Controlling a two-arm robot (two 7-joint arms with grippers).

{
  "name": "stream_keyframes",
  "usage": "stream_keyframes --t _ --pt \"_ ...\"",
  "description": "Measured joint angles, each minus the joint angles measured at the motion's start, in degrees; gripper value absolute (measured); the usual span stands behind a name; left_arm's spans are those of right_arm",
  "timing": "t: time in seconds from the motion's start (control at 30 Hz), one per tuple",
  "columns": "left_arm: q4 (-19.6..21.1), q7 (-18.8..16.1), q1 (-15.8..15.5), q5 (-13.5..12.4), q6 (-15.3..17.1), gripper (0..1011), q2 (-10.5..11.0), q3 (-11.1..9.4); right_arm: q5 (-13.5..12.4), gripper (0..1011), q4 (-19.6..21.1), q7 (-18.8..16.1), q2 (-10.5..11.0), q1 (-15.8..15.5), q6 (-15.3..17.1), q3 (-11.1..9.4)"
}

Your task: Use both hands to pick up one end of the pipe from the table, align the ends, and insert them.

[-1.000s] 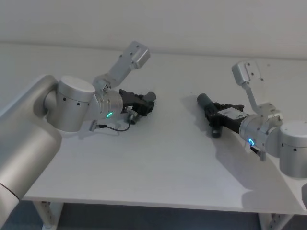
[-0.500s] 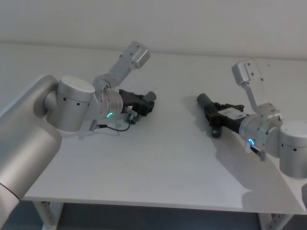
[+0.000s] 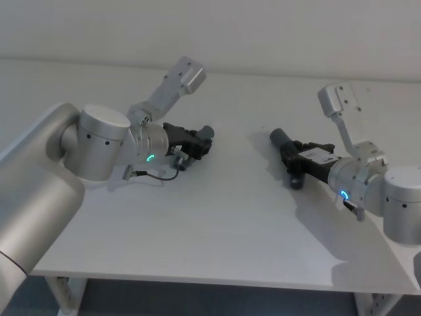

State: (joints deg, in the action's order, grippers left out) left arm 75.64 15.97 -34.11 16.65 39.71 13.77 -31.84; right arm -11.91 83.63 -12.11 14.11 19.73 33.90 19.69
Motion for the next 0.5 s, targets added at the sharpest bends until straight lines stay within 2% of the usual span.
stream_keyframes --t 0.17,0.37,0.5 --pt "-0.3 0.6 -0.4 -0.5 -0.7 368 0.1 -0.5 0.3 274 0.2 0.0 0.1 -0.1 -0.6 0.0" --pt "-1.0 2.1 -1.7 -2.2 -3.7 368 0.6 -2.1 1.2 274 0.9 0.3 0.5 -0.5 -2.3 0.0" --pt "-1.3 2.9 -2.6 -3.4 -5.6 368 1.0 -3.3 2.5 274 1.9 1.0 1.2 -1.1 -4.9 -0.1"
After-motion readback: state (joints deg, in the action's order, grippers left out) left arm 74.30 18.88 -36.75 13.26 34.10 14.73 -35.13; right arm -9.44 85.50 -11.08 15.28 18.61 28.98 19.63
